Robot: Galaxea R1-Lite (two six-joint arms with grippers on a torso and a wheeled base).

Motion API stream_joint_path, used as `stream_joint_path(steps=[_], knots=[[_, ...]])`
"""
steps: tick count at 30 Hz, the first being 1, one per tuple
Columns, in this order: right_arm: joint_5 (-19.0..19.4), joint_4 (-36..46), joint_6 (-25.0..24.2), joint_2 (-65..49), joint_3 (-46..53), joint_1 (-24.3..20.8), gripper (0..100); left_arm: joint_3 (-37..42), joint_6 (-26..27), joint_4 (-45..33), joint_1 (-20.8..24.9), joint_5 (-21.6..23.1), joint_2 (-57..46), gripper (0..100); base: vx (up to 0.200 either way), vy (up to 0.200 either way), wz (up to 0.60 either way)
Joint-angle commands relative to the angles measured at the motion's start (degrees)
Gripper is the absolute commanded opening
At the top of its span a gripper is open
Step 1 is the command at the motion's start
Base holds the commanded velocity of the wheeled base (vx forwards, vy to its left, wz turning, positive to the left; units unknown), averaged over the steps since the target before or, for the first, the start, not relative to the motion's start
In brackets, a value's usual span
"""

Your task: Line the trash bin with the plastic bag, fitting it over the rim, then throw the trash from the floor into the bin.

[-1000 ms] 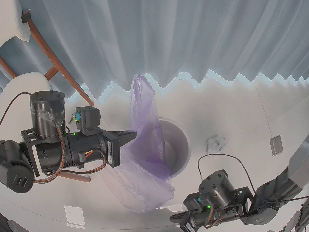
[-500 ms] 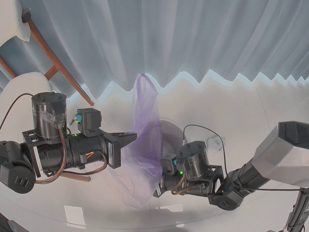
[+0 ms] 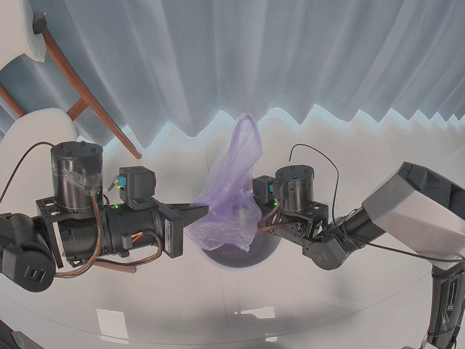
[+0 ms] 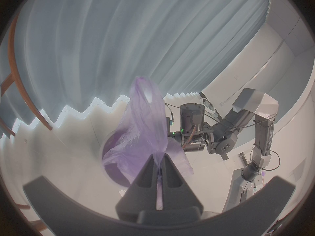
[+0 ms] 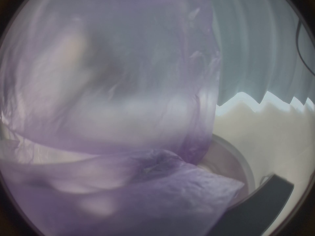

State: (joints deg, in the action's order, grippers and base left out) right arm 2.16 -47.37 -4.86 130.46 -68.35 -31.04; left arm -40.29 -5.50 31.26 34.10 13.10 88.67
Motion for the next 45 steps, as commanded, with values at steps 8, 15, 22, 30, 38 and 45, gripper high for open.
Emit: stream_joint_path(steps=[8,15,22,30,38,45], knots=[[-0.1,-4.2,0.4,-2.8,16.8,-4.1,0,3.4,3.0,-0.1,0.9,0.7,0.1,0,0.0,0.0,0.0],[0.1,-8.6,-0.3,-6.8,29.3,-6.1,0,2.9,3.2,-0.1,1.0,0.7,1.0,0,0.0,0.0,0.0],[1.5,-8.5,-2.9,-15.9,40.5,-6.1,0,2.8,3.2,-0.1,1.0,0.3,1.4,0,0.0,0.0,0.0],[8.7,-8.2,-11.7,-35.0,61.1,-3.2,0,6.5,3.3,0.0,3.3,0.9,0.7,0,0.0,0.0,0.0],[8.8,-8.8,-13.1,-31.1,53.1,12.4,0,7.6,3.3,0.0,6.9,1.0,0.7,0,0.0,0.0,0.0],[8.7,-11.3,-12.8,-20.4,36.2,19.1,0,11.4,3.8,0.0,9.9,2.9,0.4,0,0.0,0.0,0.0]])
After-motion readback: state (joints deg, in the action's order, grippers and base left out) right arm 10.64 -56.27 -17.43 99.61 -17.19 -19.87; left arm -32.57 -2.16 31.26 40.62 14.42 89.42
